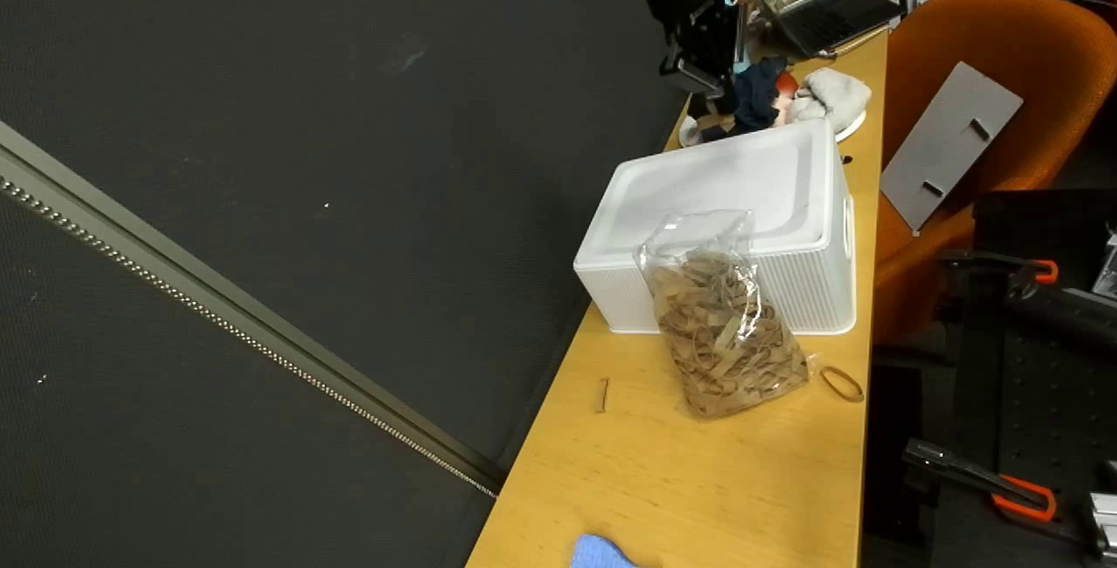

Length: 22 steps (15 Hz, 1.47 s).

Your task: Remove the rubber bands from the plastic bag and then put them on the white basket

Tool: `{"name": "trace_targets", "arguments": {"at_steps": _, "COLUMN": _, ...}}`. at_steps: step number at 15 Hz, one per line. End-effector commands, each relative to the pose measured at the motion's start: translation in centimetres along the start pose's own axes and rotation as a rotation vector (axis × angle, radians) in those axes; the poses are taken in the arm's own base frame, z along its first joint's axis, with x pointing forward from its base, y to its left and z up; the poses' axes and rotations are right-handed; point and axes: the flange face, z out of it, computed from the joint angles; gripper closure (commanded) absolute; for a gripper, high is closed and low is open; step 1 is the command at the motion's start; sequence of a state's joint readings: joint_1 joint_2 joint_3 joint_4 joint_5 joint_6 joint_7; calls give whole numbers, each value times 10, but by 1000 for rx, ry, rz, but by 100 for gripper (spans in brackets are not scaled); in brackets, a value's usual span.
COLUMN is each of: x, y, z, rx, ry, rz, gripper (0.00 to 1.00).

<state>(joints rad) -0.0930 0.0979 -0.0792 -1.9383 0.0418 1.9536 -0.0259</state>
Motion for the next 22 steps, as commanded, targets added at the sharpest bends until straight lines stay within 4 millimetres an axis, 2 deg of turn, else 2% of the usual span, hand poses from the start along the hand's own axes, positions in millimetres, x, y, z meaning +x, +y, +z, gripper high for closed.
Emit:
{"name": "trace_targets", "arguments": {"at_steps": 1, "x": 16, "y": 18, "z": 17, "rx": -10, "ry": -23, "rz": 33, "gripper": 100}}
{"name": "trace_targets", "arguments": {"at_steps": 4, "x": 28, "y": 15, "z": 40, "rx": -14, "ry": -57, "rz": 41, "gripper": 100}}
{"name": "trace_targets", "arguments": {"at_steps": 7, "x": 37, "y": 12, "z": 53, "rx": -12, "ry": -78, "rz": 43, "gripper": 100}}
{"name": "trace_targets", "arguments": {"at_steps": 8, "x": 41, "y": 12, "z": 57, "rx": -12, "ry": -83, "rz": 44, "gripper": 74}}
{"name": "trace_targets", "arguments": {"at_steps": 9, "x": 43, "y": 12, "z": 59, "rx": -12, "ry": -86, "rz": 46, "gripper": 73}}
{"name": "trace_targets", "arguments": {"at_steps": 10, "x": 46, "y": 11, "z": 60, "rx": -13, "ry": -87, "rz": 47, "gripper": 68}}
{"name": "trace_targets", "arguments": {"at_steps": 14, "x": 50, "y": 8, "z": 54, "rx": -8, "ry": -84, "rz": 52, "gripper": 38}}
{"name": "trace_targets", "arguments": {"at_steps": 17, "x": 49, "y": -9, "z": 44, "rx": -5, "ry": -79, "rz": 38, "gripper": 16}}
{"name": "trace_targets", "arguments": {"at_steps": 19, "x": 50, "y": -27, "z": 45, "rx": -2, "ry": -75, "rz": 18, "gripper": 2}}
{"name": "trace_targets", "arguments": {"at_steps": 22, "x": 53, "y": -59, "z": 50, "rx": 6, "ry": -70, "rz": -34, "gripper": 0}}
